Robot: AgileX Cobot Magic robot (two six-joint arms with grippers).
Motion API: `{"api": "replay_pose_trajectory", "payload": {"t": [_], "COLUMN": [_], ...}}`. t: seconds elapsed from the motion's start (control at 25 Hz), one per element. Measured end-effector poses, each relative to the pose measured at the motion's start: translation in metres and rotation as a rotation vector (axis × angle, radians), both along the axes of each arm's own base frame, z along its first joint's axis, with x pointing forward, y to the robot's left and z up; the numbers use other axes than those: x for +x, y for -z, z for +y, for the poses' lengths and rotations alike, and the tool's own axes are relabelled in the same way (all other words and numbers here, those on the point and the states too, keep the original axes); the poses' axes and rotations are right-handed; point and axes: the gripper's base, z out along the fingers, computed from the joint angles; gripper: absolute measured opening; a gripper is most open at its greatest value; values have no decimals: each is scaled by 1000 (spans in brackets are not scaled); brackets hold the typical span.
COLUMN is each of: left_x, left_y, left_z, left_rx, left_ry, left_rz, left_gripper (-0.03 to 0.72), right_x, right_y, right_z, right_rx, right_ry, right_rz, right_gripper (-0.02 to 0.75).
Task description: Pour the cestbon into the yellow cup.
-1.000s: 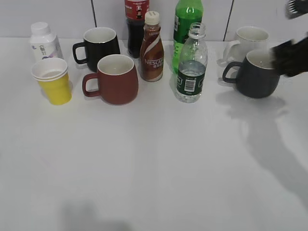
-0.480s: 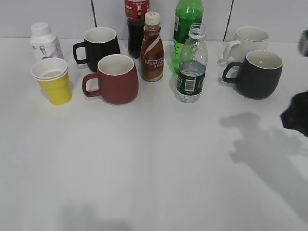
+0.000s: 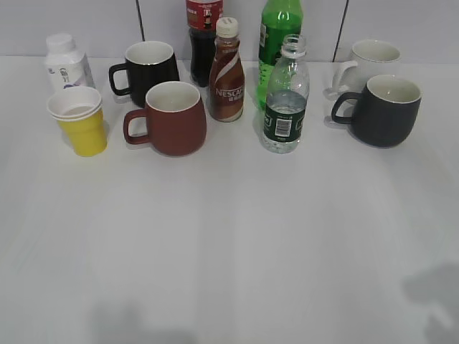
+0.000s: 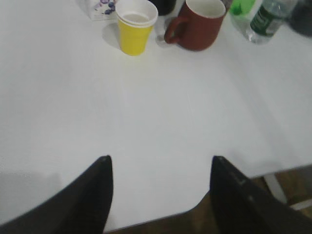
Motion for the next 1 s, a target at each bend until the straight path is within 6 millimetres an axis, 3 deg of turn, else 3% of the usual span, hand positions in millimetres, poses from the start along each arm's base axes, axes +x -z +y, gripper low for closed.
{"api": "replay_pose_trajectory", "payload": {"t": [0.12,0.32,0.52,1.0], "left_x": [-4,1,9,11], "left_y": [16,41,43,44], "left_z": [0,-3,-8,-9], "left_rx": [48,113,114,121], "left_ry": [53,95,123,133], "left_rz": [-8,16,-67,-83], "left_gripper": [477,477,477,475], "right_x": [-27,-47,-46,-46], "right_y": [5,10,13,12], "right_z": [-9,-18,-18,-18], "right_rx": [47,86,89,96], "right_ry": [-70,-107,-114,-113], "right_rz": [-118,-282,-314,-328], "right_gripper": [575,575,575,575]}}
